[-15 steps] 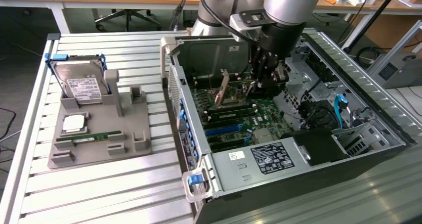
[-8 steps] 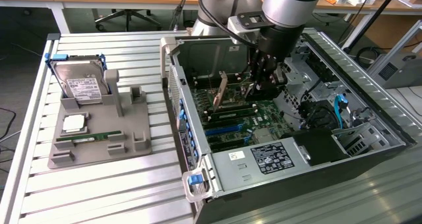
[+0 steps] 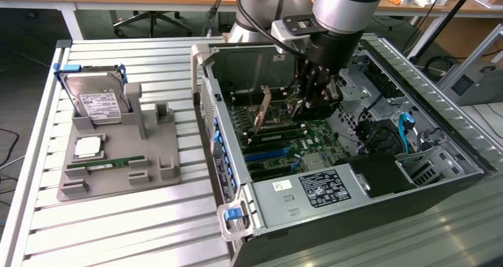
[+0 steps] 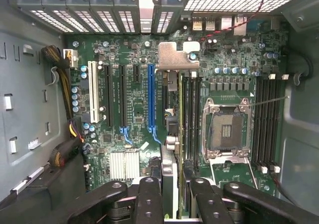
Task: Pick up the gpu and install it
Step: 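Insert the gpu into the slot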
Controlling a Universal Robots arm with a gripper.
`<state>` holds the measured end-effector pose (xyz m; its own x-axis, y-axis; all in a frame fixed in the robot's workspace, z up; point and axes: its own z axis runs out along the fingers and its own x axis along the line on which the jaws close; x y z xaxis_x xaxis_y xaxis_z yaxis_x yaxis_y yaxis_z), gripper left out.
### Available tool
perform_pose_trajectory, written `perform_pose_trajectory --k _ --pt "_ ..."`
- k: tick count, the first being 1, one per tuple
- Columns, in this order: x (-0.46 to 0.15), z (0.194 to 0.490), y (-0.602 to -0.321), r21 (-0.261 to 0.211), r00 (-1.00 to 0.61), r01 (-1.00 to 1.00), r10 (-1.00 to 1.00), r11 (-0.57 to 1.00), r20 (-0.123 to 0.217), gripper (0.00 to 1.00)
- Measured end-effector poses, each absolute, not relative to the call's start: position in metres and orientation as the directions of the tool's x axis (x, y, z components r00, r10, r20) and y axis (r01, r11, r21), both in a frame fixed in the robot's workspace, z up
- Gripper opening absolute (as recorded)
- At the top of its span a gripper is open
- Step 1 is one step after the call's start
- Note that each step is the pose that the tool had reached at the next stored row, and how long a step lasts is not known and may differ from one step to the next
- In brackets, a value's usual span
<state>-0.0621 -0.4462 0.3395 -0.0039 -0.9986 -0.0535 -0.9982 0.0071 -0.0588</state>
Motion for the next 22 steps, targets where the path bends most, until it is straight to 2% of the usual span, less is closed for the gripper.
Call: perform_pose_trajectory --k 22 --pt "-0.063 0.3384 -0.4514 -0.059 -0.004 -0.998 -0.999 0.007 -0.053 0.27"
